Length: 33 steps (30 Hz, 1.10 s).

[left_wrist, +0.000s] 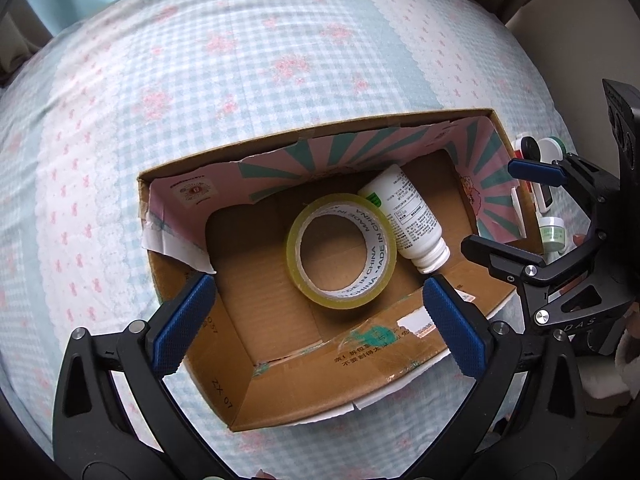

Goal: Organize rigid objects
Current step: 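Open the left tool over the box while the right tool releases the pill bottle inside, then lift both tools out of the box and move back to the items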

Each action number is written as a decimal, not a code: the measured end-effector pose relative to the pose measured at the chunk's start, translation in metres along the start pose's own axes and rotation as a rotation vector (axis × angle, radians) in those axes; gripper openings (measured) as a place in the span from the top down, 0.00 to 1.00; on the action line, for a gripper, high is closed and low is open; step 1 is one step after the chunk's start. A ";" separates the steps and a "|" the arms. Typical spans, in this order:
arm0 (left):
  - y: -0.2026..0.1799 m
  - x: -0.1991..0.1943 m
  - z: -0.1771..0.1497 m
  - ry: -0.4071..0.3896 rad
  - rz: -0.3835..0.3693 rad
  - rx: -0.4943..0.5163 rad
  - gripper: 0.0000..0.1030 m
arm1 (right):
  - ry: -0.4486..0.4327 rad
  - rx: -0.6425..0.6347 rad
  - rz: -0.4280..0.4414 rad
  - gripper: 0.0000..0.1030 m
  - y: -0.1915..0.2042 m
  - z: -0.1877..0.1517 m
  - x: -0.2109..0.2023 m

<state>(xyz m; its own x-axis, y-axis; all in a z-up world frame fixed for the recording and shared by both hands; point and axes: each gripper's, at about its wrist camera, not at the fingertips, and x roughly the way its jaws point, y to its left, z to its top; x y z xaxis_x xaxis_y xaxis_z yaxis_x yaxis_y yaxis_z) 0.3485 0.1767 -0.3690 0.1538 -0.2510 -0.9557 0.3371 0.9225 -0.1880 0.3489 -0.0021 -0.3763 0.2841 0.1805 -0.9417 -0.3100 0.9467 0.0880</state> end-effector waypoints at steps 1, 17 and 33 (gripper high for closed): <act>-0.001 -0.003 -0.001 -0.006 0.005 -0.002 0.00 | -0.003 -0.001 -0.001 0.00 0.001 0.000 -0.003; -0.023 -0.130 -0.035 -0.222 0.106 -0.011 0.00 | -0.078 -0.027 -0.027 0.00 0.030 -0.006 -0.108; -0.077 -0.214 -0.086 -0.378 0.140 -0.101 0.00 | -0.220 0.132 -0.168 0.00 0.017 -0.079 -0.241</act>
<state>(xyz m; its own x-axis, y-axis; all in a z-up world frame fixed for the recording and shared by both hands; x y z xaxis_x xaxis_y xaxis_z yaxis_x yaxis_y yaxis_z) 0.2103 0.1849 -0.1692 0.5283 -0.1940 -0.8266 0.1993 0.9747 -0.1013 0.2039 -0.0506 -0.1733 0.5159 0.0579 -0.8547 -0.1251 0.9921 -0.0083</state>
